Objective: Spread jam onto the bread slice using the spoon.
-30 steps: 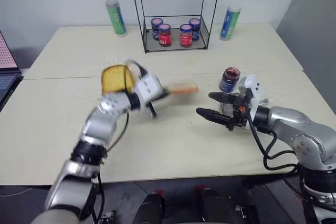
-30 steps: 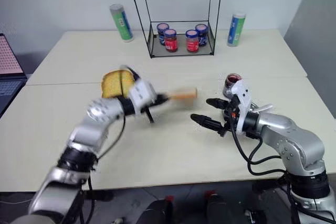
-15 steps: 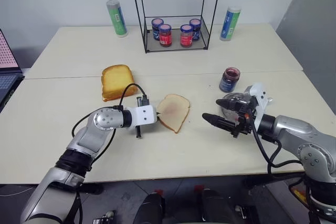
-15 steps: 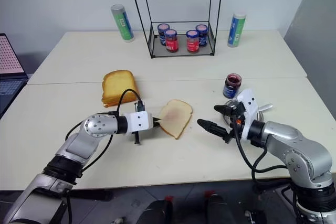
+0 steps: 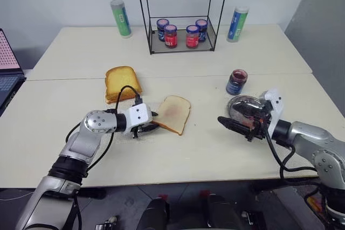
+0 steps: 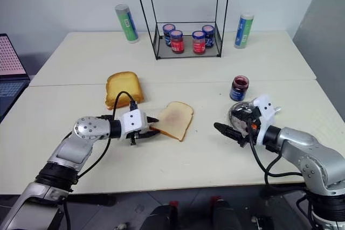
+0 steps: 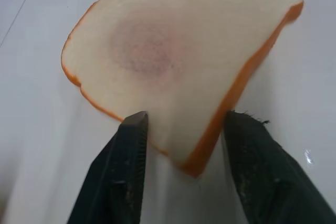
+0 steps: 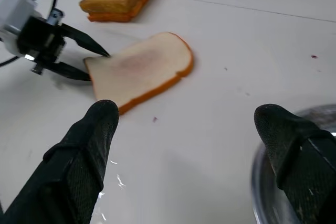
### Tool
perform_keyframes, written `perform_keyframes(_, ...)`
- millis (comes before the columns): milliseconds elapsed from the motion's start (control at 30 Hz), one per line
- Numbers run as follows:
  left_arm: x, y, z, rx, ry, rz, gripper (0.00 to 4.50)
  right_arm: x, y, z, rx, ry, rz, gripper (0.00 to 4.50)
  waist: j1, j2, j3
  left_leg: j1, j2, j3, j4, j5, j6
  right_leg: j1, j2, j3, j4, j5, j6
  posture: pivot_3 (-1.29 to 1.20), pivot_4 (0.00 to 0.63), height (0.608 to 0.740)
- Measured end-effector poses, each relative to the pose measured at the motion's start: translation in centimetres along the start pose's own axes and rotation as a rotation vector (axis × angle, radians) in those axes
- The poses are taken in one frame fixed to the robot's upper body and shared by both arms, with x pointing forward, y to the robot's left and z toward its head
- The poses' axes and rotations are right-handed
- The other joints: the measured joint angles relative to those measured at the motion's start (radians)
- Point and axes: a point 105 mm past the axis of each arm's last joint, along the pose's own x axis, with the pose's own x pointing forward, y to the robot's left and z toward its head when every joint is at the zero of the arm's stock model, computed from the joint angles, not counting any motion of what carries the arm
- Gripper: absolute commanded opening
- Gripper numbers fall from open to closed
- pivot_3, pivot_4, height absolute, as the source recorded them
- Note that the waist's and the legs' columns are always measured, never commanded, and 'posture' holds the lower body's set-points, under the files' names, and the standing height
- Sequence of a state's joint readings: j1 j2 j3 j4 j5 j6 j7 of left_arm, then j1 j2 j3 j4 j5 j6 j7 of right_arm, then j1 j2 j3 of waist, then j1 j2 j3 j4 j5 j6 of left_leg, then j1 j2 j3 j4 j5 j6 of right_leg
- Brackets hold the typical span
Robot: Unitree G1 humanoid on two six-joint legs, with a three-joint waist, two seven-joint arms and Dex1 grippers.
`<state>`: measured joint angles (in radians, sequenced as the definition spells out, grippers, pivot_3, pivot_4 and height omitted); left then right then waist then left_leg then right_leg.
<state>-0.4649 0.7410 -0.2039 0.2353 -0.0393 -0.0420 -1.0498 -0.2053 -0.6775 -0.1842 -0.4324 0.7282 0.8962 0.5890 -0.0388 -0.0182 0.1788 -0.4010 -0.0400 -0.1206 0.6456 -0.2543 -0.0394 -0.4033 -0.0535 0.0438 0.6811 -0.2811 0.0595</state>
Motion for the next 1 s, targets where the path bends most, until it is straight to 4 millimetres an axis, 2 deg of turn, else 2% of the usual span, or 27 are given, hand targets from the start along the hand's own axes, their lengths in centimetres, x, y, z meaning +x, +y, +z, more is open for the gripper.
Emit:
perform_keyframes(67,-0.7,0.1,0.0,-0.047,-0.002,-0.011,3.61,-0.7,-0.8,0.2,0.001,-0.008,-0.036,4.50,0.000,0.000,0.000,0.000,0.000,0.000,0.000,0.000,0.000,0.000,0.000,0.000,0.000,0.000,0.000,0.00,0.150,0.740)
perform_keyframes(167,-2.3,-0.4,1.2,-0.182,-0.044,-0.070,4.40,-2.7,-2.8,0.0,0.025,-0.008,-0.131,4.50,0.000,0.000,0.000,-0.001,0.001,0.000,0.000,0.000,0.000,0.000,0.000,0.000,-0.001,0.000,0.000,0.00,0.150,0.740)
perform_keyframes(267,-4.2,-0.1,2.7,-0.249,-0.057,-0.101,4.48,-4.5,-4.8,-0.7,0.073,-0.012,-0.229,4.50,0.001,0.000,0.000,0.000,0.001,0.002,0.000,0.000,0.000,0.001,0.000,0.000,0.000,0.000,0.000,0.00,0.150,0.740)
perform_keyframes(333,-4.4,0.3,4.4,-0.292,-0.119,-0.100,4.48,-5.4,-6.1,-1.2,0.108,-0.019,-0.299,4.50,0.004,0.000,0.000,0.001,0.001,0.004,0.000,0.000,0.000,0.003,0.000,0.000,0.000,0.000,0.000,0.00,0.150,0.740)
perform_keyframes(433,-2.5,0.3,8.6,-0.339,-0.303,-0.122,4.48,-6.7,-8.7,-2.4,0.172,-0.034,-0.439,4.50,0.013,-0.001,0.000,0.003,0.001,0.003,0.002,0.000,0.000,0.008,-0.001,-0.002,-0.002,0.000,0.001,0.00,0.150,0.740)
perform_keyframes(500,-0.8,-0.2,10.8,-0.336,-0.375,-0.147,4.48,-6.9,-9.7,-3.5,0.248,-0.048,-0.481,4.50,0.011,-0.001,0.000,0.004,0.000,0.005,0.002,0.000,0.000,0.009,-0.001,-0.001,-0.002,0.000,0.001,0.00,0.150,0.740)
perform_keyframes(633,1.8,-0.7,13.7,-0.337,-0.457,-0.152,4.48,-6.2,-11.6,-4.0,0.422,-0.132,-0.503,4.50,0.002,0.000,0.000,0.007,0.000,0.008,0.000,0.000,0.000,0.009,0.000,0.001,-0.002,0.000,0.001,0.00,0.150,0.740)
perform_keyframes(800,2.8,-1.3,14.5,-0.337,-0.472,-0.166,4.48,-5.6,-13.1,-3.8,0.593,-0.227,-0.475,4.50,-0.005,0.000,0.000,0.007,0.000,0.009,0.000,0.000,0.000,0.009,0.001,0.002,-0.001,0.000,0.000,0.00,0.150,0.740)
perform_keyframes(900,3.4,-1.5,14.9,-0.329,-0.470,-0.171,4.48,-4.2,-13.8,-3.3,0.727,-0.287,-0.410,4.50,-0.004,0.000,0.000,0.007,0.000,0.009,0.000,0.000,0.000,0.009,0.000,0.002,-0.002,0.000,0.000,0.00,0.150,0.740)
perform_keyframes(1000,3.4,-1.4,15.1,-0.321,-0.471,-0.169,4.48,-3.2,-14.1,-3.1,0.783,-0.305,-0.370,4.50,-0.003,0.001,0.000,0.007,0.000,0.009,0.000,0.000,0.000,0.009,0.000,0.002,-0.002,0.000,0.000,0.00,0.150,0.740)
